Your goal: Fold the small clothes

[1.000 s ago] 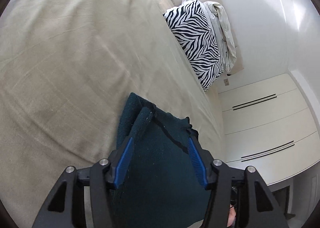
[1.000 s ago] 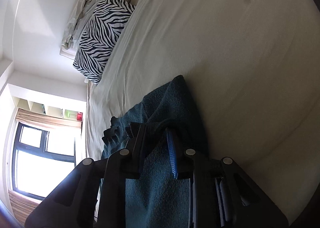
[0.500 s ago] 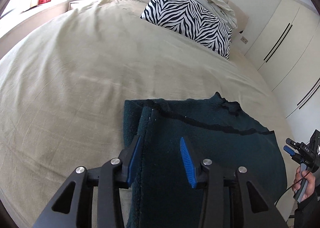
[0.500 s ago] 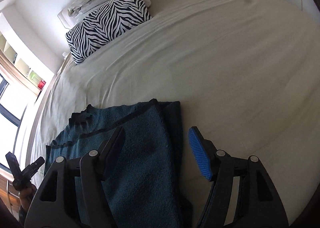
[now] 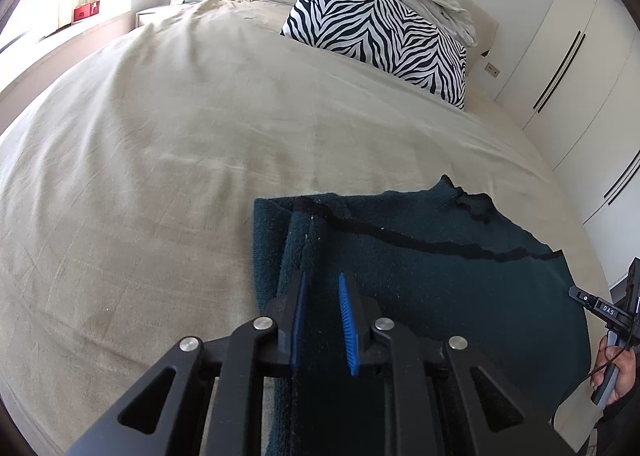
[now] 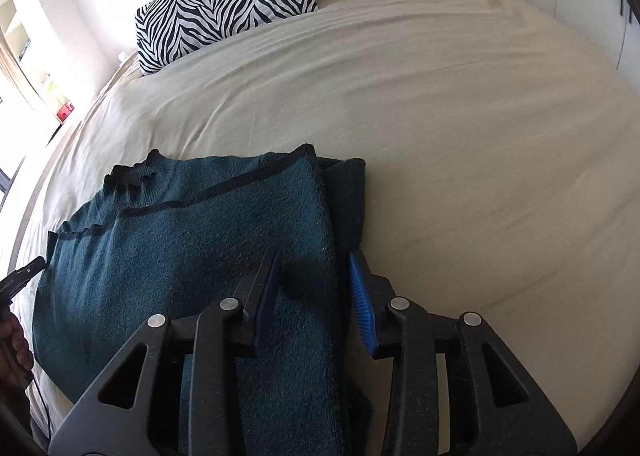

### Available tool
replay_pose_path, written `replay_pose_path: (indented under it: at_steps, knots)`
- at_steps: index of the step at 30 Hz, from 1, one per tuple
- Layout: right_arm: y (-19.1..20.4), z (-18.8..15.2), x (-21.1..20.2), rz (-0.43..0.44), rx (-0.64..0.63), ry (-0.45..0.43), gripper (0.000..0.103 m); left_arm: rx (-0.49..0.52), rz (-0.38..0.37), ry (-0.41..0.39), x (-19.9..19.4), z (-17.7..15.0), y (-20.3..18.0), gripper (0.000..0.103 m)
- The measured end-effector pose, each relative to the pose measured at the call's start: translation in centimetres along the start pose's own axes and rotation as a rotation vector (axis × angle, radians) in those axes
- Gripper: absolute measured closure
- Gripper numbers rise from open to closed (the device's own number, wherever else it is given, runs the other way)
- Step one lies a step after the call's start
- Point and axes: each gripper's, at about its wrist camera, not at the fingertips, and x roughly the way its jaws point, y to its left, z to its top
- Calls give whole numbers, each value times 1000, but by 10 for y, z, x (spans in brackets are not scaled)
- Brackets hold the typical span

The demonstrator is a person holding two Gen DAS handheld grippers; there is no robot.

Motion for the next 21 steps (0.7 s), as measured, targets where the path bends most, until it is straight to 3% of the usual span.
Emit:
replay_pose_path:
  at_steps: [8,13,16,17,19,21]
  knots:
    - [6,-12,-12,-11,-29,12,70,-14,32,-14,1,5,3,80]
    - [6,-13,-9,-3,-19,34,68,52,68,-28,1,12,-5,61]
    - [7,-12,-8,-2,-23,33,67,86,70,-28,6,16,-11,62]
    - [8,-12,-8,-6,-32,32,67,95,74,-21,9,16,-13,64]
    - [9,-13,-7,-11,-50,33,67,113,80,7,17,17,-15,82]
    - [8,-13,-6,-12,-59,36,67,124,91,28,24,16,-17,82]
